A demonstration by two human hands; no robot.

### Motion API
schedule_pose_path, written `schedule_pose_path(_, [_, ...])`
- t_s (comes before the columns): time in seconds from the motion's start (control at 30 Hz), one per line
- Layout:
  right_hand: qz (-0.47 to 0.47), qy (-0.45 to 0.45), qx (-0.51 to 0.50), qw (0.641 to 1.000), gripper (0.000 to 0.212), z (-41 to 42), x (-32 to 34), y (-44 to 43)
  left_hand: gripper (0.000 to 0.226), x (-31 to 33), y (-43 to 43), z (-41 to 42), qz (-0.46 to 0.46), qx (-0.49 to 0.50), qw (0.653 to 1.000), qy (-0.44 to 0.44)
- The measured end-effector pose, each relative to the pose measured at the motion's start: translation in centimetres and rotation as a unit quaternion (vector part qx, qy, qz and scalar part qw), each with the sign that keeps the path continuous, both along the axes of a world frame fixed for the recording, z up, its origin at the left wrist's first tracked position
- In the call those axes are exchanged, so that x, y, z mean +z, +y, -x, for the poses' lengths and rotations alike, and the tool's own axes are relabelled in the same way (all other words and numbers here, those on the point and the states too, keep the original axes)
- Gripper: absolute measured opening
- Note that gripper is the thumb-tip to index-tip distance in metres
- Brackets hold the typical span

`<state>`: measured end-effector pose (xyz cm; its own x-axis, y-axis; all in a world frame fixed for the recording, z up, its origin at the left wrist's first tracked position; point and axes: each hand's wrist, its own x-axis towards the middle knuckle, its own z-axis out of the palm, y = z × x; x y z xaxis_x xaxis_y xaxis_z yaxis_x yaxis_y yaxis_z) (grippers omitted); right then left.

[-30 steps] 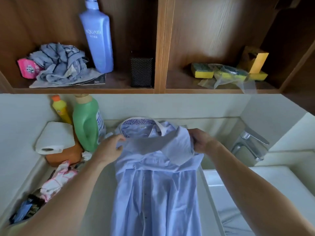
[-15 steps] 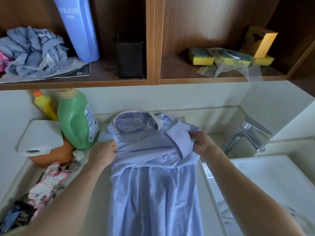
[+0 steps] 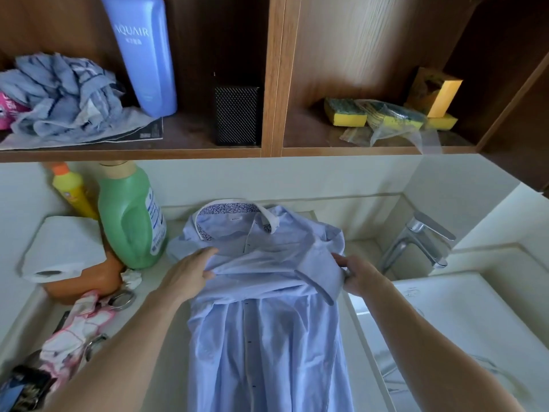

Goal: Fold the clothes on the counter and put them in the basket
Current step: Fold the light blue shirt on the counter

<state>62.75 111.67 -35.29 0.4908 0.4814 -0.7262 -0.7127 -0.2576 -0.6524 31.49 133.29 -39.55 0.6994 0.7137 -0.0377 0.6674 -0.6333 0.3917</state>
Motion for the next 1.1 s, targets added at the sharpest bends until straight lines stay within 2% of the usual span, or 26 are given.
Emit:
schedule_pose_path(0.07, [-0.021,0.02,-0.012,1.0,0.029,0.2,0.1,0.0,0.049,-0.5,-0.3,-0.4,0.01,-0.01,0.999,0.043])
schedule_pose_path(0.17, [-0.074,0.087,-0.037,0.993,0.031,1.0,1.6,-0.3,0.019,-1.1,0.2,-0.1,0.007,0.046,0.998,0.053])
schedule_pose_path(0.2, [-0.093,0.099,-0.048,0.99,0.041,1.2,2.2,-0.5,0.021,-1.1,0.5,0.3,0.01,0.073,0.996,0.049])
schedule_pose_path(0.27, [-0.111,0.065,-0.056,0.99,0.065,1.3,2.2,-0.9,0.019,-0.9,1.6,1.2,0.02,0.112,0.993,0.037])
schedule_pose_path(0.3, [-0.101,0.037,-0.051,0.993,0.07,1.3,1.9,-1.0,0.016,-0.8,2.0,1.5,0.021,0.114,0.993,0.031])
schedule_pose_path(0.33, [-0.092,0.027,-0.066,0.993,0.064,1.2,1.5,-0.9,0.011,-0.5,2.1,1.7,0.026,0.113,0.993,0.026])
schedule_pose_path(0.37, [-0.088,0.037,-0.097,0.991,0.049,1.0,0.7,-0.9,0.007,-0.4,1.9,1.7,0.045,0.109,0.993,0.014])
schedule_pose_path(0.4, [-0.091,0.054,-0.126,0.986,0.037,0.6,-0.1,-0.7,0.013,-0.2,1.3,1.6,0.076,0.108,0.991,0.002])
schedule_pose_path(0.5, [-0.076,0.065,-0.142,0.985,0.033,-0.3,-1.0,-1.2,0.058,-0.7,-1.2,1.1,0.131,0.081,0.988,0.007])
schedule_pose_path(0.57, [-0.091,0.02,-0.121,0.988,0.022,-0.7,-0.5,-1.5,0.077,-1.6,-3.0,0.7,0.105,0.066,0.992,0.037])
schedule_pose_path(0.6, [-0.096,-0.01,-0.105,0.99,0.018,-0.7,0.0,-1.6,0.079,-2.0,-3.8,0.4,0.076,0.058,0.994,0.06])
schedule_pose_path(0.67, [-0.092,-0.082,-0.047,0.991,0.021,-0.4,0.2,-2.0,0.07,-2.7,-4.9,-0.3,0.007,0.061,0.995,0.077])
schedule_pose_path(0.73, [-0.062,-0.183,0.056,0.98,0.035,0.8,0.0,-1.7,0.047,-3.1,-5.2,-0.5,-0.04,0.074,0.995,0.06])
schedule_pose_path(0.8, [0.023,-0.329,0.143,0.933,0.063,1.2,-1.1,-1.2,0.024,-3.5,-5.3,-0.9,-0.082,0.046,0.995,0.02])
schedule_pose_path(0.87, [0.117,-0.458,0.245,0.846,0.081,0.9,-2.6,-0.7,0.015,-3.5,-5.2,-0.9,-0.093,0.017,0.996,-0.004])
schedule_pose_path(0.9, [0.145,-0.492,0.268,0.815,0.076,0.8,-3.1,-0.3,0.018,-3.3,-5.3,-0.7,-0.087,0.015,0.996,-0.006])
schedule_pose_path(0.93, [0.157,-0.512,0.258,0.804,0.06,0.3,-3.5,0.1,0.021,-3.0,-5.4,-0.6,-0.085,0.017,0.996,-0.01])
schedule_pose_path(1.0, [0.146,-0.498,0.188,0.834,0.018,0.3,-2.7,0.5,0.025,-2.1,-5.2,0.2,-0.086,0.032,0.995,-0.031])
schedule_pose_path(1.1, [0.086,-0.473,0.1,0.871,0.011,0.4,0.4,1.1,0.022,-0.6,-4.1,2.0,-0.111,0.089,0.986,-0.091])
